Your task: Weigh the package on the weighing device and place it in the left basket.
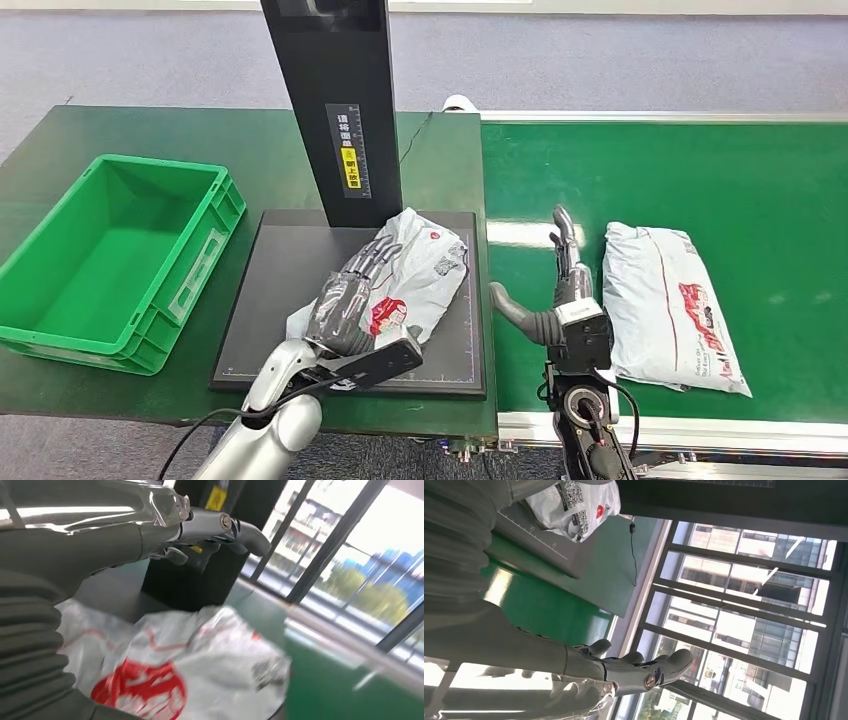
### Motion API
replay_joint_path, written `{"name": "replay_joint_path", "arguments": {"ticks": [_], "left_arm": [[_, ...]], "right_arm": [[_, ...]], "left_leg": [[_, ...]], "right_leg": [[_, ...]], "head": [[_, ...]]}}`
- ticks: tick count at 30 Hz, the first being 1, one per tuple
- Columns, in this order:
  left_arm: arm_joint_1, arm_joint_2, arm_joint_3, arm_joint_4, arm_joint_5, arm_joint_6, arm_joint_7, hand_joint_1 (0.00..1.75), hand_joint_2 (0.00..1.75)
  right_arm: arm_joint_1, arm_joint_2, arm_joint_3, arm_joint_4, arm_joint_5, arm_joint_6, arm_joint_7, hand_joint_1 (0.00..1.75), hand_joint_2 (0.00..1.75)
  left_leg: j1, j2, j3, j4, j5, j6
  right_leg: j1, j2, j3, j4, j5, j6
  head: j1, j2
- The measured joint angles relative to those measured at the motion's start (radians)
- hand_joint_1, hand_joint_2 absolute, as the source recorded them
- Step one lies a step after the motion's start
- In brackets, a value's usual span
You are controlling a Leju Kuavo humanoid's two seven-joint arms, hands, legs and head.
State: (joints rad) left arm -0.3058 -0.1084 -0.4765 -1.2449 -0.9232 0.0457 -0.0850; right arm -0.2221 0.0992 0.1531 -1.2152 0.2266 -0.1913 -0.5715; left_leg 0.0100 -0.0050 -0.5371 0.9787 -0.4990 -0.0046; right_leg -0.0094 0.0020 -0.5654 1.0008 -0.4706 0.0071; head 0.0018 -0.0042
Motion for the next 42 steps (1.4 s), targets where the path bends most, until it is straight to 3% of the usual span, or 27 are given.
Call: {"name": "replay_joint_path", "arguments": {"ticks": [16,24,25,28,29,42], "left_arm": [[-0.024,0.002,-0.021,0.085,-0.039,-0.02,0.022,0.0,1.75],[-0.033,0.003,-0.029,0.124,-0.065,-0.123,0.025,0.0,1.75],[-0.036,0.003,-0.032,0.135,-0.07,-0.136,0.027,0.23,1.75],[-0.05,0.003,-0.045,0.178,-0.085,-0.179,0.034,1.47,1.75],[-0.056,0.002,-0.049,0.194,-0.087,-0.186,0.034,1.68,1.75],[-0.104,0.0,-0.078,0.274,-0.059,-0.231,0.008,1.75,1.75]], "right_arm": [[0.009,0.009,-0.025,-0.013,0.002,0.001,0.0,0.0,1.75],[0.02,0.019,-0.043,-0.022,0.017,0.0,0.001,0.0,1.75],[0.022,0.02,-0.046,-0.024,0.017,-0.001,0.001,0.0,1.75],[0.028,0.024,-0.054,-0.027,0.018,-0.005,0.004,0.0,1.75],[0.029,0.025,-0.055,-0.029,0.019,-0.008,0.006,0.0,1.75],[0.056,0.032,-0.061,-0.052,0.007,-0.015,0.023,0.0,1.75]], "left_leg": [[0.0,0.0,0.0,0.0,0.0,0.0],[0.0,0.0,0.0,0.0,0.0,0.0],[0.0,0.0,0.0,0.0,0.0,0.0],[0.0,0.0,0.0,0.0,0.0,0.0],[0.0,0.0,0.0,0.0,0.0,0.0],[0.0,0.0,0.003,0.0,0.0,0.0]], "right_leg": [[0.0,0.0,0.0,0.0,0.0,0.0],[0.0,0.0,0.0,0.0,0.0,0.0],[0.0,0.0,0.0,0.0,0.0,0.0],[0.0,0.0,0.0,0.0,0.0,0.0],[0.0,0.0,0.0,0.0,0.0,0.0],[0.0,0.0,0.004,0.0,0.0,0.0]], "head": [[0.0,0.0],[0.0,0.0],[0.0,0.0],[0.0,0.0],[0.0,0.0],[0.0,0.0]]}}
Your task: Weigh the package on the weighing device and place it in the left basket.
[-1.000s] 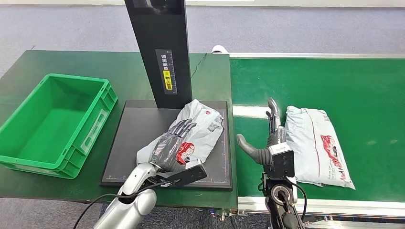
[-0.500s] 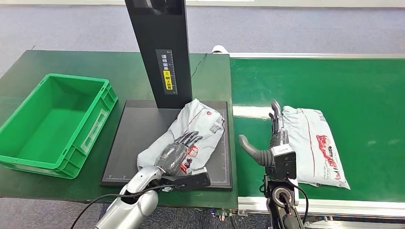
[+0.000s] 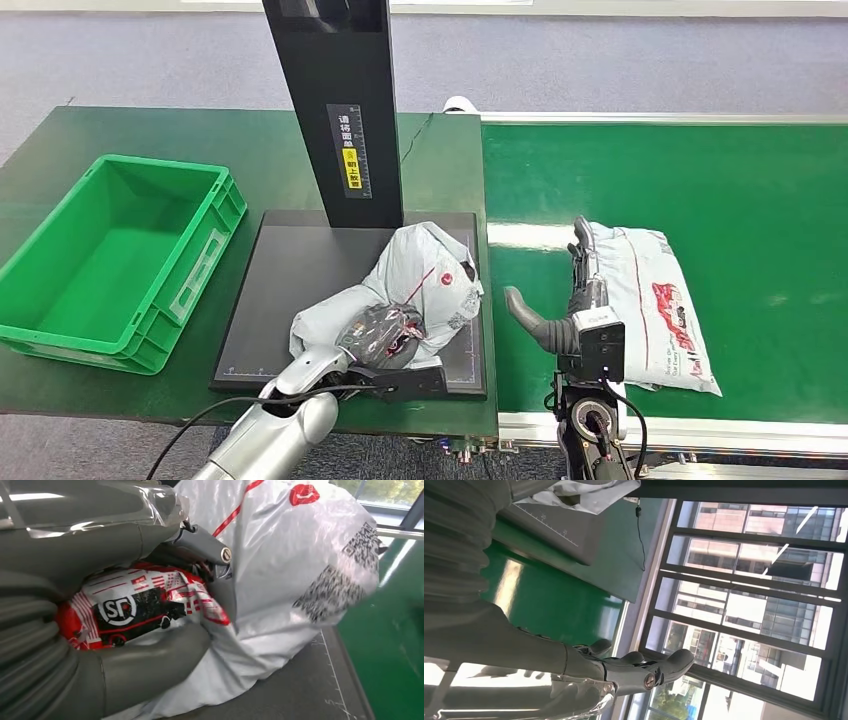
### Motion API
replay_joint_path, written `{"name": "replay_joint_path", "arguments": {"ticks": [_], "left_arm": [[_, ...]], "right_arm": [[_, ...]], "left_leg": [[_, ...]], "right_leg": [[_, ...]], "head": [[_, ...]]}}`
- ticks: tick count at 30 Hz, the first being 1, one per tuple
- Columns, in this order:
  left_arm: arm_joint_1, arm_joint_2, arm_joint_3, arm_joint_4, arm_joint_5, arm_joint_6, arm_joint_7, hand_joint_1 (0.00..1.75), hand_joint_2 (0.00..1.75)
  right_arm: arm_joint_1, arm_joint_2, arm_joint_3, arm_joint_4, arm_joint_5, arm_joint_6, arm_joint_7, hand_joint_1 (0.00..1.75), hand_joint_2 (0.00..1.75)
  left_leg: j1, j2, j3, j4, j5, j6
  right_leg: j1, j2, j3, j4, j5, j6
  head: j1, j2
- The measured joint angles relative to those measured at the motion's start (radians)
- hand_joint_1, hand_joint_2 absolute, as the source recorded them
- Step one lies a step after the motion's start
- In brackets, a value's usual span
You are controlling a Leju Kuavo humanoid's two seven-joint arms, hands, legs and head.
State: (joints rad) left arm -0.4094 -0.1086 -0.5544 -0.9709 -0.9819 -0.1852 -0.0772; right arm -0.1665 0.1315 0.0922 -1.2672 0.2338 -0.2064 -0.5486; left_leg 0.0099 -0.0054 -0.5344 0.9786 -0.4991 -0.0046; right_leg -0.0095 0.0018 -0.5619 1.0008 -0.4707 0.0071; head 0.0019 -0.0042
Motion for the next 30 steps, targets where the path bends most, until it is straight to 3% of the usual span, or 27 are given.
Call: {"name": "replay_joint_path", "arguments": {"ticks": [6,10,13,17,20,27,30], "left_arm": [[0.001,-0.001,-0.003,0.003,-0.002,0.022,0.003,1.75,1.75],[0.022,0.0,-0.001,-0.01,-0.018,0.125,-0.002,1.75,1.75],[0.053,0.006,0.018,-0.05,-0.037,0.307,-0.027,1.75,1.75],[0.09,0.017,0.066,-0.141,-0.096,0.656,-0.094,1.75,1.75],[0.116,0.028,0.112,-0.225,-0.164,0.793,-0.134,1.75,1.75],[0.147,0.032,0.255,-0.371,-0.26,0.811,-0.141,1.75,1.75],[0.133,0.033,0.335,-0.398,-0.292,0.811,-0.105,1.75,1.75]], "right_arm": [[0.012,0.001,-0.001,-0.012,-0.001,0.0,0.004,0.0,1.75],[0.026,0.002,-0.004,-0.03,-0.002,0.0,0.006,0.0,1.75],[0.043,0.004,-0.009,-0.054,-0.003,0.0,0.01,0.0,1.75],[0.065,0.008,-0.017,-0.086,-0.014,0.0,0.014,0.0,1.75],[0.074,0.009,-0.02,-0.098,-0.031,-0.004,0.012,0.0,1.75],[0.08,0.009,-0.023,-0.102,-0.066,-0.025,0.005,0.0,1.75],[0.08,0.009,-0.023,-0.102,-0.073,-0.027,0.006,0.0,1.75]], "left_leg": [[0.0,0.0,0.0,0.0,0.0,0.0],[0.0,0.0,0.0,0.0,0.0,0.0],[0.0,0.0,-0.001,0.0,0.0,0.0],[0.0,0.0,-0.001,0.0,0.0,0.0],[0.0,0.0,-0.002,0.0,0.0,0.0],[0.0,0.0,-0.001,0.0,0.0,0.0],[0.0,0.0,-0.001,0.0,0.0,0.0]], "right_leg": [[0.0,0.0,0.0,0.0,0.0,0.0],[0.0,0.0,0.0,0.0,0.0,0.0],[0.0,0.0,-0.001,0.0,0.0,0.0],[0.0,0.0,-0.001,0.0,0.0,0.0],[0.0,0.0,-0.001,0.0,0.0,0.0],[0.0,0.0,-0.001,0.0,0.0,0.0],[0.0,0.0,-0.001,0.0,0.0,0.0]], "head": [[0.0,0.0],[0.0,0.0],[0.0,0.0],[0.0,0.0],[0.0,0.0],[0.0,0.0],[0.0,0.0]]}}
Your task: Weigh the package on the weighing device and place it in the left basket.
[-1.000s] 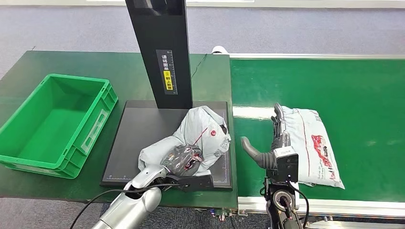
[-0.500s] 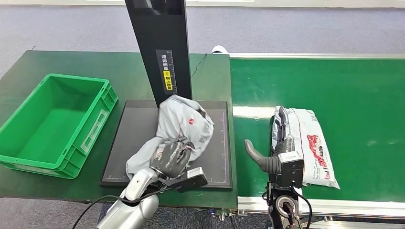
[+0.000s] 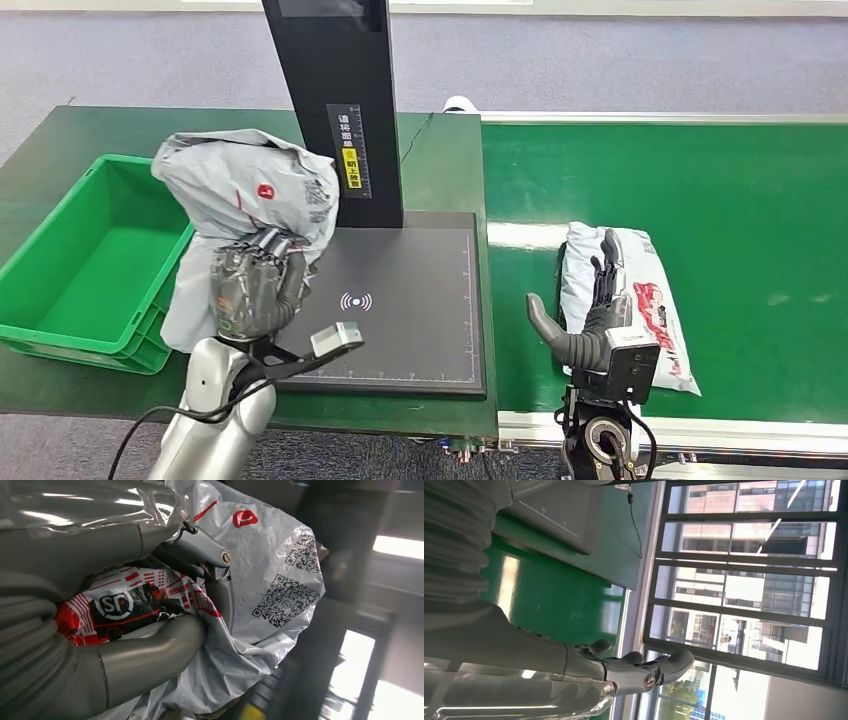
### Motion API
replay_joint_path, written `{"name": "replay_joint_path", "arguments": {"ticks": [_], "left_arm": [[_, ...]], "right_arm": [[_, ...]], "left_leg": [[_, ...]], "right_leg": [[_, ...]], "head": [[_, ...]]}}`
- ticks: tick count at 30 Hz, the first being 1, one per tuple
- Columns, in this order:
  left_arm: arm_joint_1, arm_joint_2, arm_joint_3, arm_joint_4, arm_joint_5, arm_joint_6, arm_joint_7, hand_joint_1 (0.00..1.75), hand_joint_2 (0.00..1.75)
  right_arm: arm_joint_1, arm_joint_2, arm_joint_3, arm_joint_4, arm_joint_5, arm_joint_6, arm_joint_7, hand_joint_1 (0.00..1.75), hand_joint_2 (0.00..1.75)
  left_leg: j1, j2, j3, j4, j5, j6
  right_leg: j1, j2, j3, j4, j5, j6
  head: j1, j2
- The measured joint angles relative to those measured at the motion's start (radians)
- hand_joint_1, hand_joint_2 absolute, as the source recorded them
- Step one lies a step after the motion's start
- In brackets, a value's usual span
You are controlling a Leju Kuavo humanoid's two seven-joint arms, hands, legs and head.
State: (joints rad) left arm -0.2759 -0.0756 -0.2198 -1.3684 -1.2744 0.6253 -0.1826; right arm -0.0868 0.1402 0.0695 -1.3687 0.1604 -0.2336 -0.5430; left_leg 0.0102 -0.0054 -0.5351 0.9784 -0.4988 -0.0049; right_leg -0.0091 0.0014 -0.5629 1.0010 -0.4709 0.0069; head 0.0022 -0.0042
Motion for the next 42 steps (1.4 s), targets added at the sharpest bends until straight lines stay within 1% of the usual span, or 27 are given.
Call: {"name": "replay_joint_path", "arguments": {"ticks": [2,3,5,7,10,14,16,18,21,24,29,36,40,41,42], "left_arm": [[-0.026,0.012,0.047,0.008,-0.031,-0.014,0.075,1.75,1.75],[-0.046,0.022,0.068,0.022,-0.057,-0.034,0.128,1.75,1.75],[-0.1,0.049,0.101,0.073,-0.112,-0.095,0.237,1.75,1.75],[-0.16,0.08,0.132,0.142,-0.14,-0.142,0.306,1.75,1.75],[-0.231,0.116,0.168,0.231,-0.151,-0.16,0.335,1.75,1.75],[-0.285,0.148,0.195,0.309,-0.166,-0.183,0.37,1.75,1.75],[-0.319,0.171,0.209,0.364,-0.18,-0.229,0.405,1.75,1.75],[-0.36,0.206,0.23,0.437,-0.191,-0.289,0.435,1.75,1.75],[-0.419,0.261,0.265,0.547,-0.197,-0.352,0.448,1.75,1.75],[-0.454,0.295,0.287,0.62,-0.2,-0.363,0.447,1.75,1.75],[-0.476,0.312,0.297,0.681,-0.202,-0.363,0.449,1.75,1.75],[-0.485,0.319,0.305,0.715,-0.204,-0.364,0.452,1.75,1.75],[-0.493,0.336,0.319,0.736,-0.198,-0.39,0.468,1.75,1.75],[-0.497,0.344,0.326,0.745,-0.195,-0.402,0.464,1.71,1.75],[-0.5,0.352,0.331,0.754,-0.194,-0.414,0.458,1.39,1.75]], "right_arm": [[0.0,-0.002,0.0,0.0,-0.003,-0.003,0.001,0.0,1.75],[-0.001,-0.004,0.0,0.0,-0.004,-0.006,0.002,0.0,1.75],[-0.002,-0.008,0.001,0.0,-0.005,-0.01,0.004,0.0,1.75],[-0.004,-0.01,0.001,0.0,-0.007,-0.011,0.005,0.0,1.75],[-0.005,-0.014,0.001,0.0,-0.008,-0.01,0.006,0.0,1.75],[-0.005,-0.015,0.002,0.0,-0.01,-0.01,0.007,0.0,1.75],[-0.005,-0.015,0.003,0.0,-0.01,-0.009,0.008,0.0,1.75],[-0.004,-0.016,0.003,0.0,-0.008,-0.008,0.009,0.0,1.75],[-0.002,-0.017,0.003,0.0,-0.001,0.0,0.017,0.0,1.75],[-0.001,-0.018,0.002,0.0,0.002,0.006,0.021,0.0,1.75],[-0.001,-0.018,0.001,0.0,0.002,0.007,0.023,0.0,1.75],[-0.001,-0.018,0.001,0.0,0.002,0.007,0.023,0.0,1.75],[0.002,-0.017,0.0,-0.001,0.008,0.012,0.024,0.0,1.75],[0.005,-0.017,0.0,-0.002,0.01,0.015,0.024,0.0,1.75],[0.008,-0.017,-0.001,-0.004,0.013,0.018,0.025,0.0,1.75]], "left_leg": [[0.0,0.0,0.0,0.0,0.0,0.0],[0.0,0.0,0.0,0.0,0.0,0.0],[0.0,-0.001,0.0,0.0,0.001,-0.001],[0.001,0.0,0.0,0.0,0.002,-0.001],[0.0,0.001,0.0,0.0,0.002,-0.001],[0.0,0.001,-0.001,0.0,0.002,-0.001],[0.0,0.001,-0.001,0.0,0.002,-0.001],[0.001,0.003,-0.001,0.0,0.002,-0.001],[0.002,0.004,-0.001,0.0,0.002,-0.002],[0.002,0.004,-0.001,0.0,0.003,-0.002],[0.002,0.004,-0.002,0.0,0.002,-0.002],[0.001,0.004,-0.002,0.0,0.002,-0.002],[0.002,0.005,-0.002,0.0,0.002,-0.002],[0.002,0.005,-0.002,0.0,0.002,-0.002],[0.002,0.006,-0.002,0.0,0.002,-0.002]], "right_leg": [[0.0,0.0,0.0,0.0,0.0,0.0],[0.0,0.0,0.0,0.0,0.0,0.0],[0.0,-0.001,0.0,0.0,0.0,0.0],[0.0,0.0,0.0,0.0,0.001,-0.001],[0.0,0.001,0.0,0.001,0.001,-0.001],[0.0,0.001,0.0,0.001,0.001,-0.001],[0.0,0.001,-0.001,0.001,0.001,-0.001],[0.001,0.002,-0.002,0.001,0.001,-0.001],[0.002,0.003,-0.002,0.001,0.001,-0.002],[0.002,0.003,-0.003,0.001,0.001,-0.002],[0.002,0.003,-0.003,0.001,0.001,-0.002],[0.002,0.002,-0.003,0.001,0.001,-0.002],[0.002,0.004,-0.003,0.001,0.002,-0.002],[0.002,0.004,-0.004,0.001,0.002,-0.002],[0.002,0.005,-0.004,0.001,0.002,-0.002]], "head": [[0.0,0.0],[0.0,0.0],[0.0,0.0],[0.0,0.0],[0.0,0.0],[0.0,0.0],[0.0,0.0],[0.0,0.0],[0.0,0.0],[0.0,0.0],[0.0,0.0],[0.0,0.0],[0.0,0.0],[0.0,0.0],[0.0,0.0]]}}
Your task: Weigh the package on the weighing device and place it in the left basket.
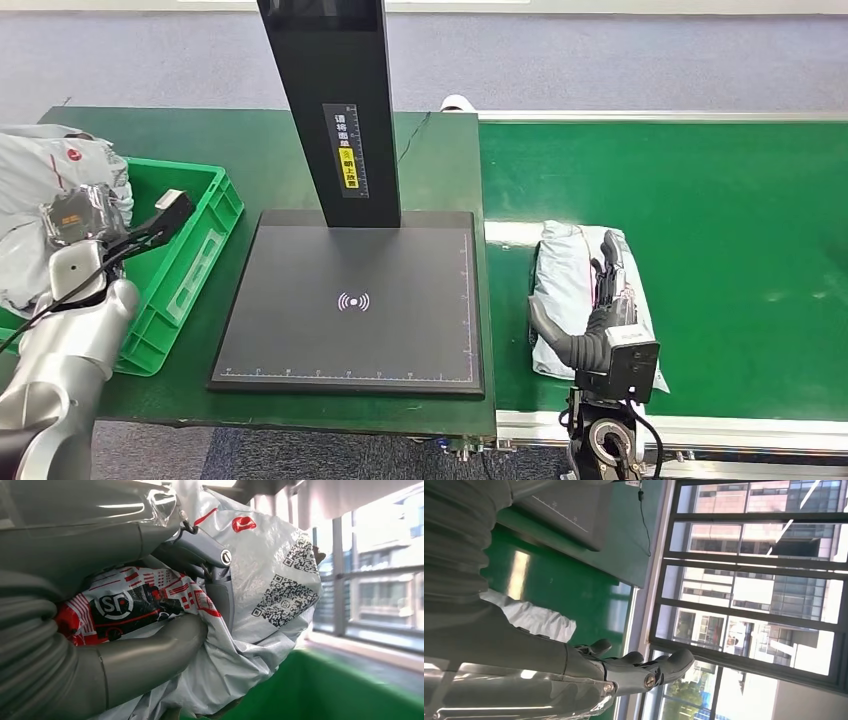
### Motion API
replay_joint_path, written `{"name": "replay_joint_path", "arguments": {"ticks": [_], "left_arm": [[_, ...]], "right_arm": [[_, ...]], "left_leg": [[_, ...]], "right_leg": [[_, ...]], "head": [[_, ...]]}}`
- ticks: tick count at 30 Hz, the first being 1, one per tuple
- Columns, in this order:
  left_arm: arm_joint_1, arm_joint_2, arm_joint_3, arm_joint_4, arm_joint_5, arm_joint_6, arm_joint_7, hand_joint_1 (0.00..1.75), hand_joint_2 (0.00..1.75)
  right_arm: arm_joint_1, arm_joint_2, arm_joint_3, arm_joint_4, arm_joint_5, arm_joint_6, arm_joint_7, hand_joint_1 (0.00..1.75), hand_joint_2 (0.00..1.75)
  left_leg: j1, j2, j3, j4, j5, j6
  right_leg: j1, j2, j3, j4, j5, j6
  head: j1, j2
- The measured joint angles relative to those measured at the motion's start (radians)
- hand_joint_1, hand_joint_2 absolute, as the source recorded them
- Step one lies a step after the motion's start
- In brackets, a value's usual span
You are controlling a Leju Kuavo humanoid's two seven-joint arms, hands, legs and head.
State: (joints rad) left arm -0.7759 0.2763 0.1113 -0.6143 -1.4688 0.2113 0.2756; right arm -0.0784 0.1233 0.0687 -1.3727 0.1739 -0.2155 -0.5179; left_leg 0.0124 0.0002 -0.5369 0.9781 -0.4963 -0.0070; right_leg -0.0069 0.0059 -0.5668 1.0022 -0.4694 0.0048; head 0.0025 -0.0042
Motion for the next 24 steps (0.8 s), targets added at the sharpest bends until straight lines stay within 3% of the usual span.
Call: {"name": "replay_joint_path", "arguments": {"ticks": [3,4,8,12,17,24], "left_arm": [[-0.004,0.017,0.007,0.026,-0.021,-0.028,-0.006,0.12,1.75],[-0.002,0.019,0.007,0.034,-0.029,-0.029,-0.004,0.0,1.75],[0.025,0.013,0.007,0.046,-0.023,0.035,-0.062,0.0,1.75],[0.109,-0.038,-0.008,-0.034,0.022,0.145,-0.144,0.0,1.75],[0.213,-0.097,-0.053,-0.185,0.188,0.165,-0.234,0.0,1.75],[0.319,-0.143,-0.12,-0.35,0.399,0.201,-0.364,0.0,1.75]], "right_arm": [[0.003,0.002,-0.003,-0.002,0.006,0.007,0.002,0.0,1.75],[0.003,0.004,-0.004,-0.002,0.006,0.007,0.002,0.0,1.75],[0.004,0.011,-0.008,-0.003,0.009,0.007,0.003,0.0,1.75],[0.008,0.013,-0.008,-0.009,0.009,0.001,0.004,0.0,1.75],[0.011,0.014,-0.011,-0.011,0.005,-0.013,0.0,0.0,1.75],[0.014,0.013,-0.014,-0.011,-0.01,-0.027,-0.009,0.0,1.75]], "left_leg": [[0.0,0.0,-0.001,0.0,0.0,0.0],[0.0,0.0,-0.001,0.0,0.0,0.0],[-0.001,0.0,-0.001,0.0,0.0,0.0],[-0.002,0.0,-0.001,0.0,0.0,0.0],[-0.002,-0.001,-0.001,0.0,-0.001,0.0],[-0.002,0.0,-0.001,0.0,-0.001,0.0]], "right_leg": [[0.0,0.0,0.0,0.0,0.0,0.0],[0.0,0.0,0.0,0.0,0.0,0.0],[-0.001,0.0,-0.001,0.0,0.0,0.0],[-0.002,0.0,-0.001,0.0,0.0,0.0],[-0.002,-0.001,-0.001,-0.001,0.0,0.0],[-0.002,0.0,-0.001,-0.001,0.0,0.0]], "head": [[0.0,0.0],[0.0,0.0],[0.0,0.0],[0.0,0.0],[0.0,0.0],[0.0,0.0]]}}
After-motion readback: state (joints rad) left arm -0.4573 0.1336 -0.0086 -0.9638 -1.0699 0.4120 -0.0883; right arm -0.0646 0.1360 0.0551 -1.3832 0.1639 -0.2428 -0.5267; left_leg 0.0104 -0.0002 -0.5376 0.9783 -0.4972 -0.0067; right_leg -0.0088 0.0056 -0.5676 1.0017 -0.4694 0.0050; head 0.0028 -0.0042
